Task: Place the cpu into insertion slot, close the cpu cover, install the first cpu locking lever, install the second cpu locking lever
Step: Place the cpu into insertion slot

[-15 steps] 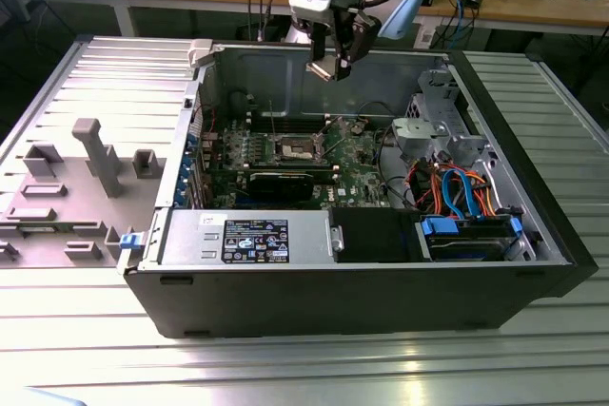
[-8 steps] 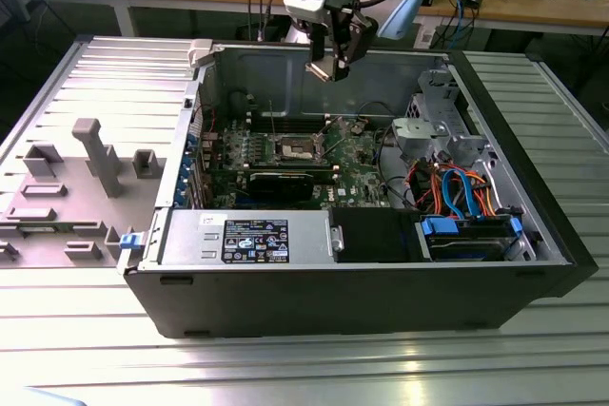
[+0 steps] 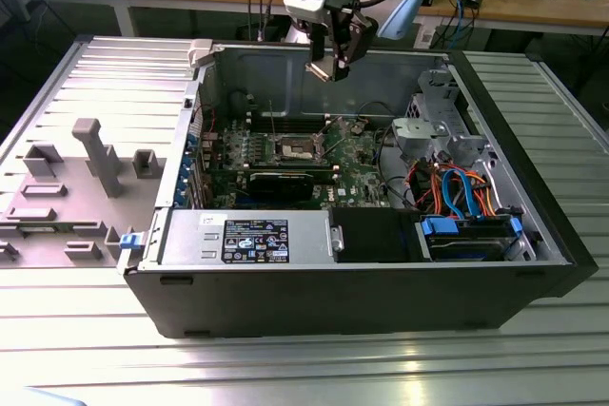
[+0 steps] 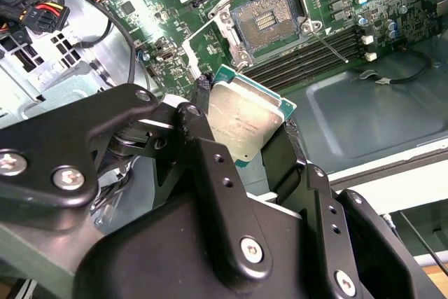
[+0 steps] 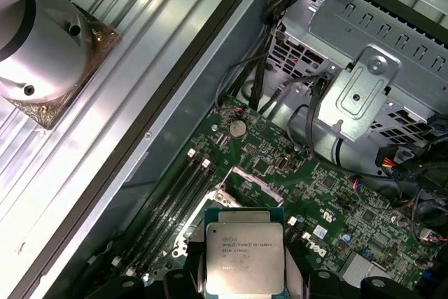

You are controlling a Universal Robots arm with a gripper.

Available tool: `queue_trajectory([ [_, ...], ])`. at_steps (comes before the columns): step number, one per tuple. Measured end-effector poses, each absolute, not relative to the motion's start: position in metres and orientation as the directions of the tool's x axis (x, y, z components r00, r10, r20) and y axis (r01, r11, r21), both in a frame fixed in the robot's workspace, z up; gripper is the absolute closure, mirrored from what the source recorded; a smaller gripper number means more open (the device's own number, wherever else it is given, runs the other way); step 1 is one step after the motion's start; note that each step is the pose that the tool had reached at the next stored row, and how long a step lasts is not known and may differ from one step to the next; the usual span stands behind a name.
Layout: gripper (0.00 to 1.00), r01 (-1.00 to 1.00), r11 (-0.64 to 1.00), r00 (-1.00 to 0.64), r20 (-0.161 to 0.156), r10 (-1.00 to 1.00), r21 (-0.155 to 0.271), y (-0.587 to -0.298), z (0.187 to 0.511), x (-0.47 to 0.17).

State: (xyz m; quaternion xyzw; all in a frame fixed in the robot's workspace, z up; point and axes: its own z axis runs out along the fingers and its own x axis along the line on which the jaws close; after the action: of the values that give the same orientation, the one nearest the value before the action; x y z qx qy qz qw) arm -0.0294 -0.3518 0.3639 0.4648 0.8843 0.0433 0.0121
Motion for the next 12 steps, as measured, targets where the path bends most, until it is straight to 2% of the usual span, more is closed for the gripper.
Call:
queue_trajectory([
  [12,0.46,0.865,0.494,-0.497,0.018,0.868,0.088,-0.3518,0.3632,-0.0294],
])
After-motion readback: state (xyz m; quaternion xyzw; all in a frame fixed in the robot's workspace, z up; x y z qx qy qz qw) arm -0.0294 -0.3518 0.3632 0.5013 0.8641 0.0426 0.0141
